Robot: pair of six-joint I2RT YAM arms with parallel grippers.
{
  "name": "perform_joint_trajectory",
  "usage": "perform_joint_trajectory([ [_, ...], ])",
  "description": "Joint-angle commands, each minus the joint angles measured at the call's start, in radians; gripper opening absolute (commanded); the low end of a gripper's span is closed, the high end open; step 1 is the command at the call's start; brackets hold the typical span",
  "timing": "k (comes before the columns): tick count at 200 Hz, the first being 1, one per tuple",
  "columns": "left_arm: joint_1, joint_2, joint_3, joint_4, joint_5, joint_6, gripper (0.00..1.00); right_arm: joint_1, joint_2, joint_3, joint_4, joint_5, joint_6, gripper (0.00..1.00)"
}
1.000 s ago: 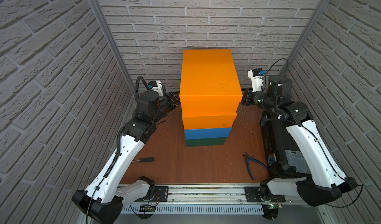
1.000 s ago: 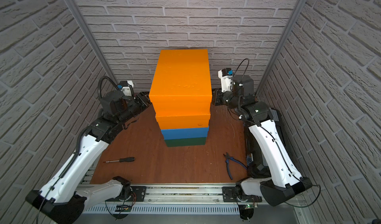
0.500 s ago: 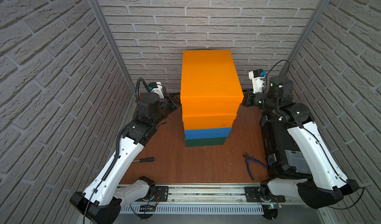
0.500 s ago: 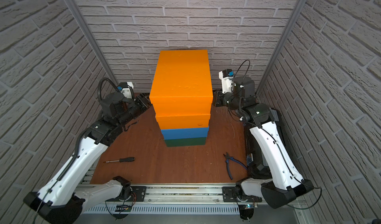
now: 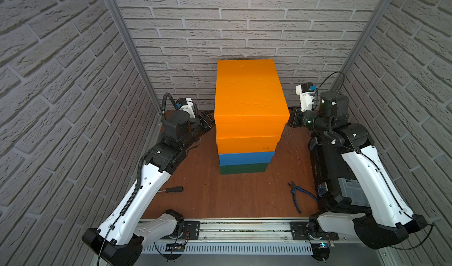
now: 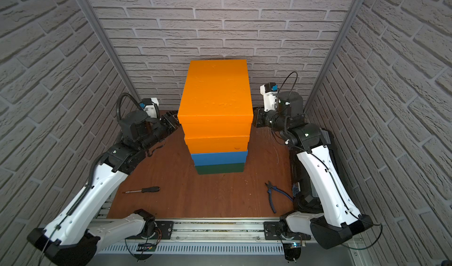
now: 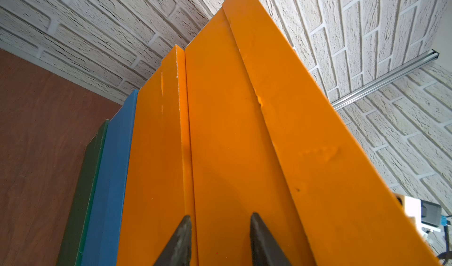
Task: Stack the shoeboxes
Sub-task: Adjust the shoebox.
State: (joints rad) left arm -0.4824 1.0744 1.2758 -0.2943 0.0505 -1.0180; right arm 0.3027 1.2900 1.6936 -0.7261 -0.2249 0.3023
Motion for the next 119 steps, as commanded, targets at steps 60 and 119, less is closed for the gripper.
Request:
perform_joint_trajectory([
  [60,-0.065,-0.045,0.000,0.022,0.011,0.022,0.41,0.007,-0.003,-0.008,0.049,-0.094,0.011,0.11],
  [119,-0.062,-0.054,-0.012,-0.010,-0.032,0.044,0.41,0.007,0.006,-0.013,0.063,-0.126,0.036,0.11],
])
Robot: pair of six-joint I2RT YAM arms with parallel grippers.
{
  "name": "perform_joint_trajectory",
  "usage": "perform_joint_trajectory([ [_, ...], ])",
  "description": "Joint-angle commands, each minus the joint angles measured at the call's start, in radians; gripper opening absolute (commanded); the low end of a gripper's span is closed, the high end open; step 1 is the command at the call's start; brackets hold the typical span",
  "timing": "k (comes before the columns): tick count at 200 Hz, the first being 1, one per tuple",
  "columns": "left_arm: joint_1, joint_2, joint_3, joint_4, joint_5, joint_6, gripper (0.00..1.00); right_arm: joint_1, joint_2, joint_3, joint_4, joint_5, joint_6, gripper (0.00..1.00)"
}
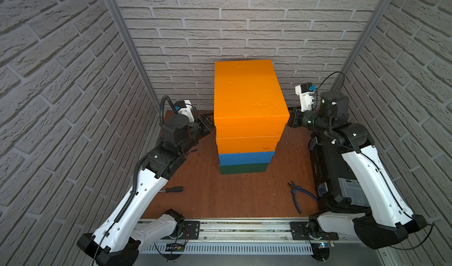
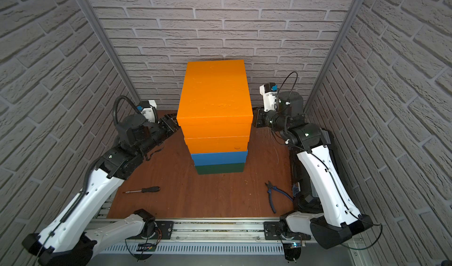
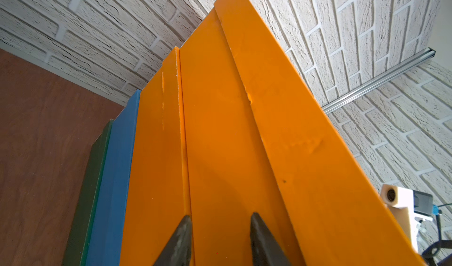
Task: Stack the shoeboxes
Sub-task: Adjust the shoebox.
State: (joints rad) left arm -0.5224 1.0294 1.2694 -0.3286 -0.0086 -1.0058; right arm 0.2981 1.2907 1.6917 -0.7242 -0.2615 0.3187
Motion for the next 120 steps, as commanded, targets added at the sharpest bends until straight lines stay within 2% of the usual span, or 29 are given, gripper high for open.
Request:
perform_joint_trajectory([
  [1,-0.021,-0.009,-0.005,0.024,0.028,0.033,0.41,0.012,0.005,-0.012,0.061,-0.089,0.019,0.11],
  [84,0.012,0.014,-0.002,0.015,0.039,0.031,0.42,0.012,-0.005,-0.039,0.073,-0.107,0.028,0.12],
  [120,0.021,-0.004,-0.006,0.014,0.033,0.034,0.42,0.012,-0.015,-0.031,0.044,-0.054,-0.008,0.12],
])
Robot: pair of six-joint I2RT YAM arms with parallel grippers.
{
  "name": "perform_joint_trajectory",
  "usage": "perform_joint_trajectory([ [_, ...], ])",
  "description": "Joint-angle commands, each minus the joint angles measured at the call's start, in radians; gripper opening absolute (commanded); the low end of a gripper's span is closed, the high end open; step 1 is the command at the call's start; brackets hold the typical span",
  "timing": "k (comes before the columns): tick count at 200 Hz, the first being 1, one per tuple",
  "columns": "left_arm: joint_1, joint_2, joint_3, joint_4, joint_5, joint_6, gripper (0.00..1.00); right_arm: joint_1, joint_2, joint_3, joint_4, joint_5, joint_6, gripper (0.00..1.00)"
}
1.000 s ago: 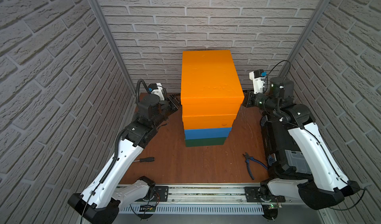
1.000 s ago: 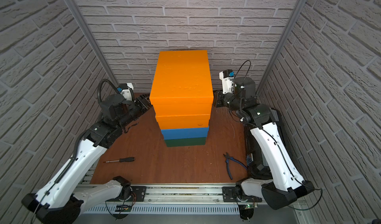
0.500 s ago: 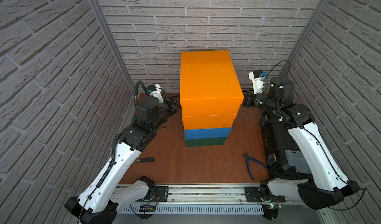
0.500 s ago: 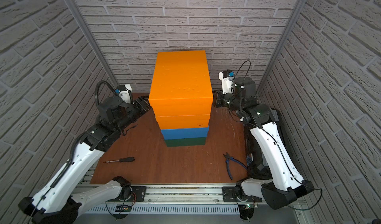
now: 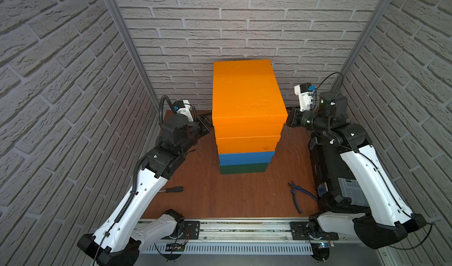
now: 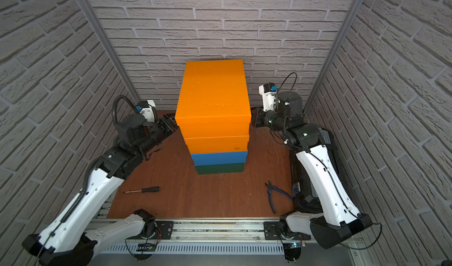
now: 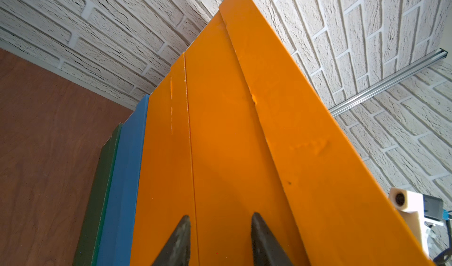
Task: Stack the shoeboxes
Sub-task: Adjust the shoebox.
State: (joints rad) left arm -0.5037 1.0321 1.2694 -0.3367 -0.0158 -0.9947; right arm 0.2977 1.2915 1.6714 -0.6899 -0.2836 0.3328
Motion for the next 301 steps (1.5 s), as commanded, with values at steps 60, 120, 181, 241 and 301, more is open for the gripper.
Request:
perform_joint_trajectory([
  [60,0.013,-0.015,-0.009,0.048,0.063,0.023,0.42,-0.035,-0.033,0.014,-0.024,0.050,-0.042,0.15],
  [120,0.025,-0.042,-0.004,0.032,0.084,0.053,0.42,-0.104,-0.046,-0.018,-0.034,0.060,-0.009,0.16],
  [181,0.093,-0.122,-0.029,-0.009,0.051,0.071,0.43,-0.091,-0.015,-0.039,-0.001,-0.073,0.069,0.17],
  [241,0.114,-0.080,-0.035,0.015,0.111,0.039,0.43,-0.071,-0.017,-0.047,0.000,-0.058,0.064,0.17],
  [301,0.117,-0.066,-0.039,0.032,0.124,0.020,0.43,-0.048,-0.009,-0.046,0.009,-0.067,0.064,0.17],
])
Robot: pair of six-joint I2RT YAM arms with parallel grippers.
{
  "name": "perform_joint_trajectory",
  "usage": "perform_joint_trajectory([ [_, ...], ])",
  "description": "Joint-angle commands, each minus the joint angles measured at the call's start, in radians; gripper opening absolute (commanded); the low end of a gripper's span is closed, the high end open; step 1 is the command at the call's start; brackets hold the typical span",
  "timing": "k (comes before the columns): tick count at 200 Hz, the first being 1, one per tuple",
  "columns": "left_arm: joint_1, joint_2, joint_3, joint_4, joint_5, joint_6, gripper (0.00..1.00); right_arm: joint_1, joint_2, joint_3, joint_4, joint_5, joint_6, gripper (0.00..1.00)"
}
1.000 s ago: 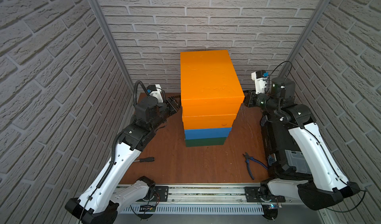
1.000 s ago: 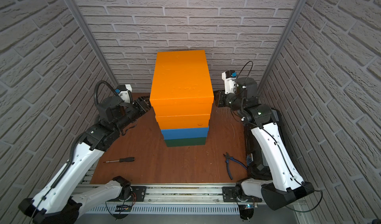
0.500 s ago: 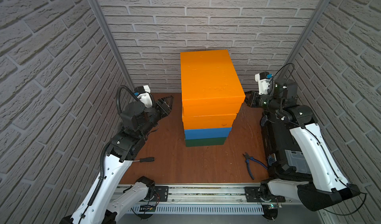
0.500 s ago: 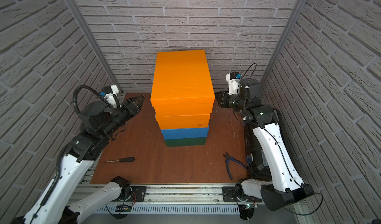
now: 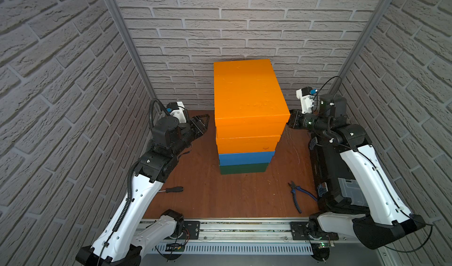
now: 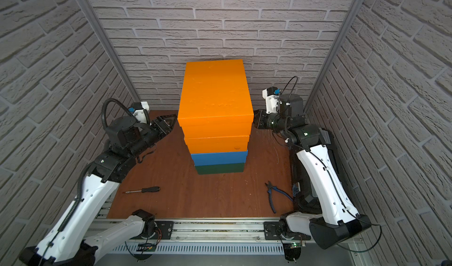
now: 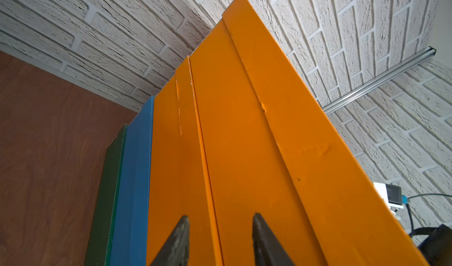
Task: Stack the shoeboxes
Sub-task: Adjust the shoebox.
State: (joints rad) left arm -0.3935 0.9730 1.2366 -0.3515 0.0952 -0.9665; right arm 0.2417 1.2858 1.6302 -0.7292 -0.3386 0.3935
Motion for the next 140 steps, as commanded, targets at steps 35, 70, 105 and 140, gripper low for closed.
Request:
perform_joint_trajectory([
  [35,0.009,-0.007,-0.006,0.048,0.011,-0.008,0.43,0.010,-0.002,-0.009,0.053,-0.018,0.010,0.17],
  [70,0.011,-0.002,-0.009,0.049,0.014,-0.010,0.43,0.019,0.001,-0.014,0.061,-0.019,0.016,0.18],
  [105,0.011,-0.005,-0.009,0.049,0.016,-0.009,0.43,0.024,0.005,-0.015,0.051,-0.011,0.010,0.17],
  [140,0.012,-0.010,-0.011,0.046,0.015,-0.007,0.43,0.024,-0.004,-0.007,0.041,0.021,-0.007,0.17],
])
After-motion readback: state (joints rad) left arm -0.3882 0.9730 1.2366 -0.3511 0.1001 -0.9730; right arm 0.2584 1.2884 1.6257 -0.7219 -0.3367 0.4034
